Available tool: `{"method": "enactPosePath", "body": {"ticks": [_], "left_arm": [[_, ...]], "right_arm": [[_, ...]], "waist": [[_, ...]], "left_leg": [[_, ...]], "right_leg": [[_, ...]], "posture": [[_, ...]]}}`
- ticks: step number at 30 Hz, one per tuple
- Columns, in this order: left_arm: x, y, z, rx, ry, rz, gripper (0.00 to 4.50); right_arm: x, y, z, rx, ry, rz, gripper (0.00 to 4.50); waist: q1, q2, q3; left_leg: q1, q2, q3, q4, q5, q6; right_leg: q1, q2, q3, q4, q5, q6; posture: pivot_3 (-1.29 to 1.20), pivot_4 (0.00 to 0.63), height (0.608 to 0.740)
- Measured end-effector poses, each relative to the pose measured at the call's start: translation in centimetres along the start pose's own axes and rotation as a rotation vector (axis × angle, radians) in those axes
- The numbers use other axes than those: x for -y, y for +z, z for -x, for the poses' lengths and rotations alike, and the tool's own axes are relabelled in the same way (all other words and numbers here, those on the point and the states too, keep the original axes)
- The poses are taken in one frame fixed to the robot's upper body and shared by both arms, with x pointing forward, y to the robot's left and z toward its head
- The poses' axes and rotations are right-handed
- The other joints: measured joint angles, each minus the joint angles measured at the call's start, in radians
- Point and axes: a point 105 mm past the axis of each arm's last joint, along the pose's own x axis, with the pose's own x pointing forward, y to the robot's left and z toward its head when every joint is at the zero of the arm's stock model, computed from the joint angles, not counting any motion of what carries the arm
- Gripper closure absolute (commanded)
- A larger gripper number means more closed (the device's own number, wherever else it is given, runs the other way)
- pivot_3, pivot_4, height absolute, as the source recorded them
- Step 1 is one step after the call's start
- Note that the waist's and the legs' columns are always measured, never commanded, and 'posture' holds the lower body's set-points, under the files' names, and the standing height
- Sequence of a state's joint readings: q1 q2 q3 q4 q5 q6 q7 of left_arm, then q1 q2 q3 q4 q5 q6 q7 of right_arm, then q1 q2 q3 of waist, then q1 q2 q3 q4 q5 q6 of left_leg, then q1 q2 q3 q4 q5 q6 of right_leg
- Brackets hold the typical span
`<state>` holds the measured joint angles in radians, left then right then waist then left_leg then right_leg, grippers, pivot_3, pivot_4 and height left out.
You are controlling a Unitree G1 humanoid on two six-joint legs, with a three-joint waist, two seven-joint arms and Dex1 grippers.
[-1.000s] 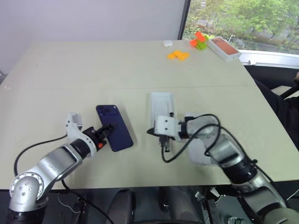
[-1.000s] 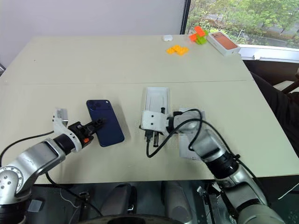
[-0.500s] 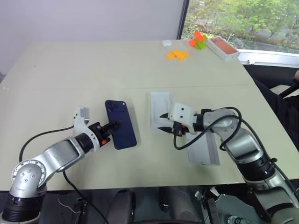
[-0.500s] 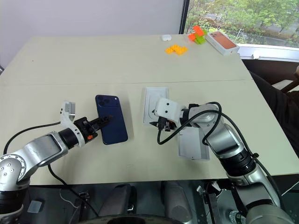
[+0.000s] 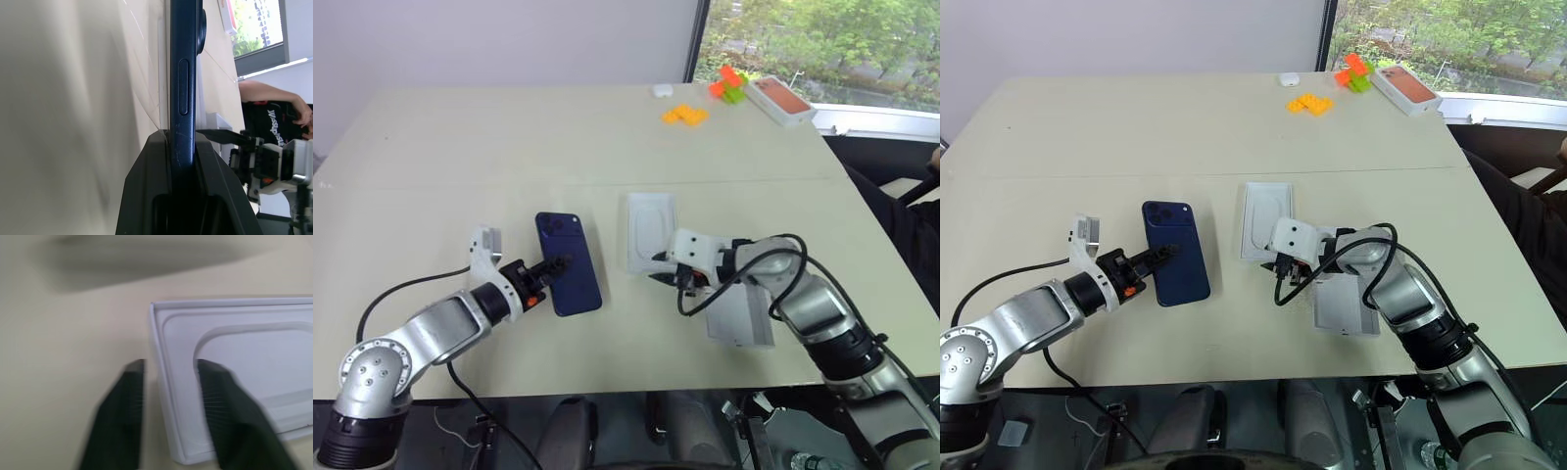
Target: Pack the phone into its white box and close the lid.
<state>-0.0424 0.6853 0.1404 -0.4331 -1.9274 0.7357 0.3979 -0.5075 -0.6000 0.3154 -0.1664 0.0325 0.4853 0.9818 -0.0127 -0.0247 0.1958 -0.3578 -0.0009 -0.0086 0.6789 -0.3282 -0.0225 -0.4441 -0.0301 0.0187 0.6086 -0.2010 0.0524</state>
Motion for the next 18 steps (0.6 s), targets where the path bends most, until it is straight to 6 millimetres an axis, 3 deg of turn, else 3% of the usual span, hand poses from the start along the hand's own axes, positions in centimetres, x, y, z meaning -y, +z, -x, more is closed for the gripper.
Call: {"method": "enactPosePath", "body": {"ticks": [1,6,9,14,18], "left_arm": [[0.0,0.0,0.0,0.001,-0.001,0.000,4.50],[0.1,0.1,0.0,0.005,-0.006,0.000,4.50],[0.2,0.1,-0.1,0.008,-0.010,-0.001,4.50],[0.2,0.2,-0.2,0.016,-0.012,-0.005,4.50],[0.2,0.2,-0.3,0.019,-0.013,-0.005,4.50]], "right_arm": [[0.2,0.2,0.2,0.011,-0.006,-0.013,4.42],[1.9,0.9,0.0,0.022,-0.081,-0.041,4.42],[3.4,-0.4,-0.6,-0.046,-0.157,-0.019,4.42],[2.6,-1.2,-2.7,-0.057,-0.117,0.012,4.42],[2.5,-1.0,-3.0,-0.055,-0.098,0.047,4.42]], "waist": [[0.000,0.000,0.000],[-0.002,0.000,0.000],[-0.001,0.000,0.000],[-0.001,0.000,0.000],[0.000,0.000,0.000]], "left_leg": [[0.000,0.000,0.000,0.000,0.000,0.000],[0.000,0.000,0.000,0.000,0.000,0.000],[0.000,-0.001,0.000,0.001,0.000,0.000],[0.000,-0.001,0.000,0.000,0.000,0.000],[0.000,-0.001,0.000,0.001,0.000,0.000]], "right_leg": [[0.000,0.000,0.000,0.000,0.000,0.000],[0.000,0.000,0.000,0.000,0.000,0.000],[0.000,0.000,0.000,0.001,0.000,0.000],[0.000,0.000,0.000,0.001,0.000,0.000],[0.000,0.000,0.000,0.001,0.000,0.000]], "posture": [[0.00,0.150,0.740],[0.00,0.150,0.740],[0.00,0.150,0.740],[0.00,0.150,0.740],[0.00,0.150,0.740]]}}
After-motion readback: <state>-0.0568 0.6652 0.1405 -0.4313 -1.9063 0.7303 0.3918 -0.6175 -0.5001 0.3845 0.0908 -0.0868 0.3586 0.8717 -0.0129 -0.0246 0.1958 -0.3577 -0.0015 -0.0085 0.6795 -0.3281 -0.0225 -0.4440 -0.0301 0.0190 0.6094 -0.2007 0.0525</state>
